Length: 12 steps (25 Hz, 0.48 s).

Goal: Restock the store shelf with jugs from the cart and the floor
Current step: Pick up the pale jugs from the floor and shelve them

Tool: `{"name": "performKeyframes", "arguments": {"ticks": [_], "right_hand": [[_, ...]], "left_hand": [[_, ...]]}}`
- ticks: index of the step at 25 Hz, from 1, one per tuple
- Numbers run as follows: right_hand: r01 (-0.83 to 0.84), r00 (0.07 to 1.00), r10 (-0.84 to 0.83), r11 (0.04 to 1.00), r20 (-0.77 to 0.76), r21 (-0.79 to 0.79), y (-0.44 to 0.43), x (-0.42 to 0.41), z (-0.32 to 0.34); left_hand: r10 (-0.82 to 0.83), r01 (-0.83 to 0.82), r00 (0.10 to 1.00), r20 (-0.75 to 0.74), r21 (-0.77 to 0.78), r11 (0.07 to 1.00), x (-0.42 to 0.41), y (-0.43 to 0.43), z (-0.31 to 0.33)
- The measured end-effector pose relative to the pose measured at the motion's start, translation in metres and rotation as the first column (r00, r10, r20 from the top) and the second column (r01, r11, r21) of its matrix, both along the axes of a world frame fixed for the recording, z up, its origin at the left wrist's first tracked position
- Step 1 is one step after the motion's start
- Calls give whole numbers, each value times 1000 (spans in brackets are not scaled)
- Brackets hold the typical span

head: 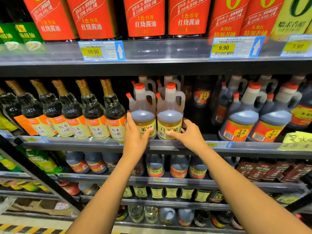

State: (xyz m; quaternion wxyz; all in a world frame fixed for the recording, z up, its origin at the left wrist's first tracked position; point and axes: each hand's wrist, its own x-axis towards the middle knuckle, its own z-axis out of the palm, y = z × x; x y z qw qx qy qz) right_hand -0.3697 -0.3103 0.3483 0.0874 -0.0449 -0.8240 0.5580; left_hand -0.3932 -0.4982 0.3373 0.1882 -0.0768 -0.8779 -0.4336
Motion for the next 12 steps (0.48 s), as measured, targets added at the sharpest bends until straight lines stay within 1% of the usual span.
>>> {"name": "performKeyframes", "arguments": {"ticks": [4, 6, 10, 12], "right_hand": [[1, 1000, -1, 1000, -5, -1, 1, -1, -3], [4, 1000, -3, 1000, -6, 26, 0, -1, -3], [2, 1000, -2, 989, -6, 145, 1, 4, 7], [-2, 1000, -2, 978, 23, 208, 3, 9, 8]], "left_hand": [[10, -10, 1000, -1, 15, 1000, 1, 1, -2], [18, -18, 1000, 1, 22, 1000, 2, 2, -2], [24, -25, 999, 36, 21, 999, 5, 2, 3], [12, -13, 997, 74, 8, 1000, 8, -1, 5]]}}
